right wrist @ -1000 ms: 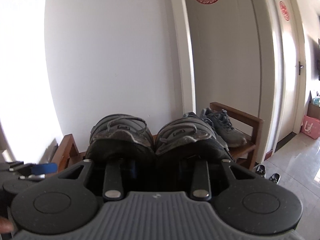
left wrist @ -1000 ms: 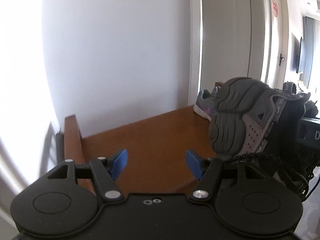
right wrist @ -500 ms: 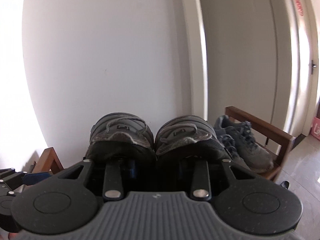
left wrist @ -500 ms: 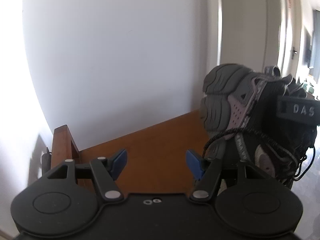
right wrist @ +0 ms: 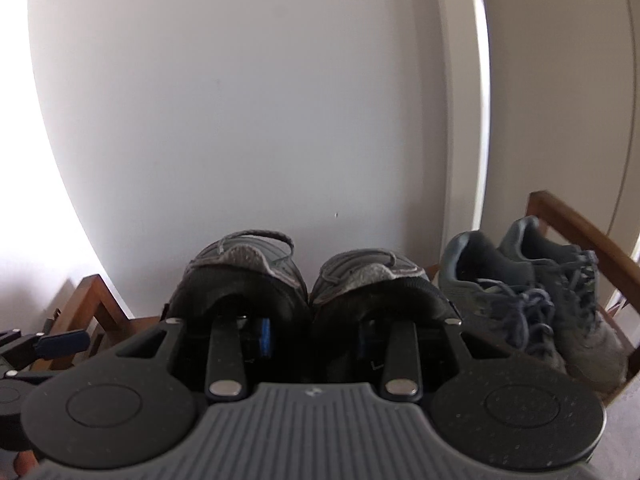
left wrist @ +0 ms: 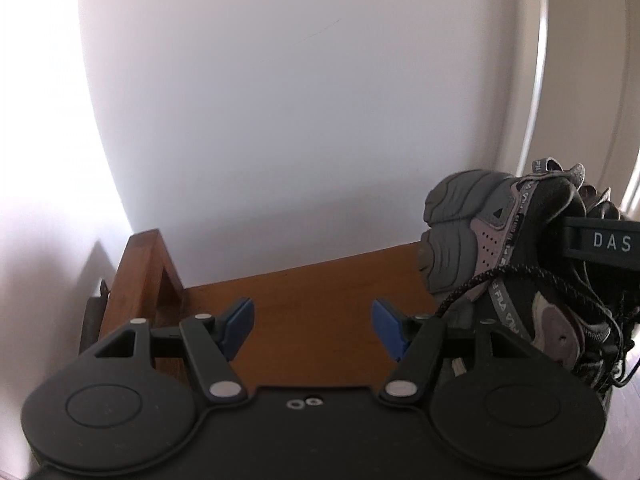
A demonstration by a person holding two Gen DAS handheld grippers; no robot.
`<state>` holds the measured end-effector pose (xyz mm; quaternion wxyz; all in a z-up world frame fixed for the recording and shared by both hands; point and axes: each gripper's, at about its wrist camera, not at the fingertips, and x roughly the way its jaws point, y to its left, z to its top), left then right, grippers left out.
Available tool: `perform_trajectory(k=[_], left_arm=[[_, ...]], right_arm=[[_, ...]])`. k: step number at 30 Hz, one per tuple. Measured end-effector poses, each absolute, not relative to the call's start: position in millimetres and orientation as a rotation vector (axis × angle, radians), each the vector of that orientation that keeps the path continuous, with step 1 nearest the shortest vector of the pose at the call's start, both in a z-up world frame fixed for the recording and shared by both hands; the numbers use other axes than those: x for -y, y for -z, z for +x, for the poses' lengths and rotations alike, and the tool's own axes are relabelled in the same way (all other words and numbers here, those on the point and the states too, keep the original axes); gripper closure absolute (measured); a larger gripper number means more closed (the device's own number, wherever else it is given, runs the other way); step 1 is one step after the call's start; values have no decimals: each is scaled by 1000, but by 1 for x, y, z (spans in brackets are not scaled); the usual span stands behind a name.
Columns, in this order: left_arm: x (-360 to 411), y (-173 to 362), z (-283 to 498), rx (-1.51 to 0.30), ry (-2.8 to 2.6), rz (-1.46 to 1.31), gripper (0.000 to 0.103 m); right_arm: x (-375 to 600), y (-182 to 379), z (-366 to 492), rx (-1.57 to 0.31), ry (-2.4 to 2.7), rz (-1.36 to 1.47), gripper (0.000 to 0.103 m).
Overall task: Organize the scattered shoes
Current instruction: 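Lower the black-and-white sneakers onto the bench beside the grey-blue sneakers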
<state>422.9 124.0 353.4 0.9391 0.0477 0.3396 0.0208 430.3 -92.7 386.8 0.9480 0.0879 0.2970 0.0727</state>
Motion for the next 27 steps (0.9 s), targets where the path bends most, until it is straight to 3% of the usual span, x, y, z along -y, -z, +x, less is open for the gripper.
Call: perform_trajectory(k=[27], left_arm=[[-115, -337, 429, -809, -194, 4, 38]], right_arm=[[72, -329, 544, -899, -230, 138, 64]])
